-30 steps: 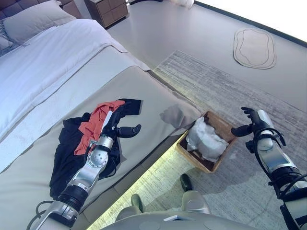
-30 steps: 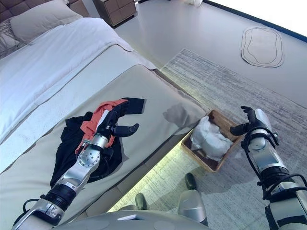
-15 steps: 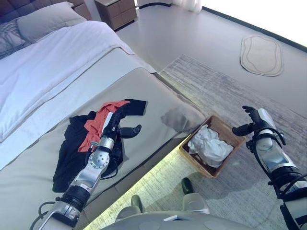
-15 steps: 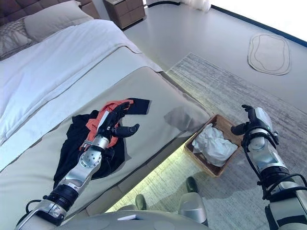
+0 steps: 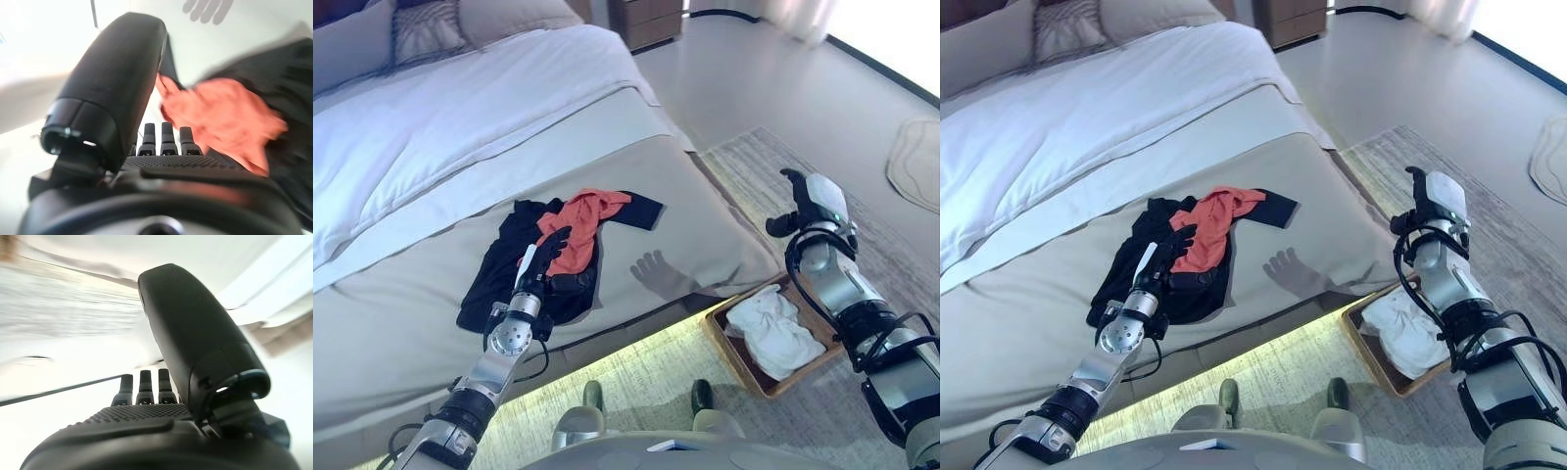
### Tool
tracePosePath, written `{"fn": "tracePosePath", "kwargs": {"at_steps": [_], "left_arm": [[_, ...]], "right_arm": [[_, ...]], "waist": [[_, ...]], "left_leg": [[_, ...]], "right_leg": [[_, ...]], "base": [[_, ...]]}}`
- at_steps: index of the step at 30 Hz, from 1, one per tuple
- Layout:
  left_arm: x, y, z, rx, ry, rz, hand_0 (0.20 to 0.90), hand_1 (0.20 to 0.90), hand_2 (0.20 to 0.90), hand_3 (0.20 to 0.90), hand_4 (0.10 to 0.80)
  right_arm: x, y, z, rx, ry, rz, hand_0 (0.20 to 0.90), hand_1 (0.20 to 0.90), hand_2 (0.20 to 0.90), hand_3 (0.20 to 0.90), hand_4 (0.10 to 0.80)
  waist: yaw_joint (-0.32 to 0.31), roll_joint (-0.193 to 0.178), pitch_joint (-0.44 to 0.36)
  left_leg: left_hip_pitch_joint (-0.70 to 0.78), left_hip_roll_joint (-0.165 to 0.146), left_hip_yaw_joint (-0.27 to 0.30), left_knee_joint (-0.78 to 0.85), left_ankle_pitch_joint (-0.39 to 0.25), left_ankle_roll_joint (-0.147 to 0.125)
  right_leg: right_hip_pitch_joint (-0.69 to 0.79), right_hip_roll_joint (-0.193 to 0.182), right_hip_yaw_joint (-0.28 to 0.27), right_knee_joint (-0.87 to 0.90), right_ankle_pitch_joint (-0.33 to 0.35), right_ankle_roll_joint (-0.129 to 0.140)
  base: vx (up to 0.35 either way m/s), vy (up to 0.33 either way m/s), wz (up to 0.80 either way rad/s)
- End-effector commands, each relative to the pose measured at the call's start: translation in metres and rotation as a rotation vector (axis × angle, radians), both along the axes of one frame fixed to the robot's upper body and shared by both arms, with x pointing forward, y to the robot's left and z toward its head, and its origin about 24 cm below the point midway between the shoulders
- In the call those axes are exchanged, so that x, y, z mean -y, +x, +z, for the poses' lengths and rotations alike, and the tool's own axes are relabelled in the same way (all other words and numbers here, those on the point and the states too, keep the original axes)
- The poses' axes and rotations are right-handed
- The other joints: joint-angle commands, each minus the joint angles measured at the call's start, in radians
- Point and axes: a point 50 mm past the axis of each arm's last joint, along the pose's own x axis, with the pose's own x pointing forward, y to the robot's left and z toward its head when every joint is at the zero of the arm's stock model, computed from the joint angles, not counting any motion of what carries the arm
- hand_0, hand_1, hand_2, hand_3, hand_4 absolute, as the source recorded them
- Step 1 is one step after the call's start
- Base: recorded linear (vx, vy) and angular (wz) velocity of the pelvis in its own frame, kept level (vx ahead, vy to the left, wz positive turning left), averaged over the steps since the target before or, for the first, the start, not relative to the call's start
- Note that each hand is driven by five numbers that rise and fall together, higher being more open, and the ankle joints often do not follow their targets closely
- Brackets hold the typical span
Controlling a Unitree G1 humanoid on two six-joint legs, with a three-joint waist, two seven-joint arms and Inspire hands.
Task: Pick up the clothes from the bed and place them into the basket
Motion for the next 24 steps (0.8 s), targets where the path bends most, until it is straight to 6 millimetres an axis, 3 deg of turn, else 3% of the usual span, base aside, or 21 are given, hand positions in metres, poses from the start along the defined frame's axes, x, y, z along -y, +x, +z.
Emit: {"fn": "tracePosePath", "kwargs": {"at_steps": [1, 6, 18, 21, 24], "left_arm": [[-0.016, 0.013, 0.032, 0.184, 0.011, 0.0, 0.9, 0.9, 0.9, 0.9, 0.8], [-0.02, 0.01, 0.035, 0.196, 0.0, -0.003, 0.9, 0.9, 0.9, 0.9, 0.8], [-0.01, 0.007, 0.042, 0.222, -0.018, -0.127, 0.9, 0.9, 0.9, 0.9, 0.8], [-0.007, 0.007, 0.048, 0.259, -0.044, -0.148, 0.9, 0.9, 0.9, 0.9, 0.8], [-0.001, 0.012, 0.062, 0.349, -0.103, -0.162, 0.9, 0.9, 0.9, 0.9, 0.8]], "right_arm": [[-0.026, 0.03, 0.067, 0.23, -0.13, 0.122, 0.9, 0.9, 0.9, 0.9, 0.8], [-0.035, 0.046, 0.089, 0.222, -0.139, 0.141, 0.9, 0.9, 0.9, 0.9, 0.8], [-0.048, 0.062, 0.097, 0.128, -0.115, 0.127, 0.9, 0.9, 0.9, 0.9, 0.8], [-0.051, 0.065, 0.098, 0.119, -0.137, 0.119, 0.9, 0.9, 0.9, 0.9, 0.8], [-0.048, 0.067, 0.112, 0.149, -0.181, 0.087, 0.9, 0.9, 0.9, 0.9, 0.8]], "waist": [[0.057, -0.076, -0.079], [0.146, -0.078, -0.056], [0.264, -0.06, 0.003], [0.285, -0.04, 0.047], [0.307, -0.009, 0.143]], "left_leg": [[-0.006, 0.024, -0.041, 0.002, -0.043, -0.012], [-0.024, 0.004, -0.111, 0.032, -0.039, -0.01], [-0.099, -0.059, -0.223, 0.103, -0.054, 0.004], [-0.146, -0.08, -0.249, 0.146, -0.062, 0.009], [-0.225, -0.108, -0.266, 0.22, -0.079, 0.018]], "right_leg": [[0.032, -0.059, -0.061, 0.023, -0.05, -0.029], [0.049, -0.086, -0.136, 0.076, -0.078, -0.037], [0.064, -0.152, -0.252, 0.15, -0.109, -0.017], [0.029, -0.177, -0.268, 0.207, -0.125, -0.021], [-0.039, -0.21, -0.274, 0.286, -0.142, -0.023]], "base": [[0.03, 0.078, 0.47], [0.061, 0.078, 0.48], [0.092, 0.076, 0.39], [0.003, 0.105, 0.21], [-0.08, 0.079, 0.19]]}}
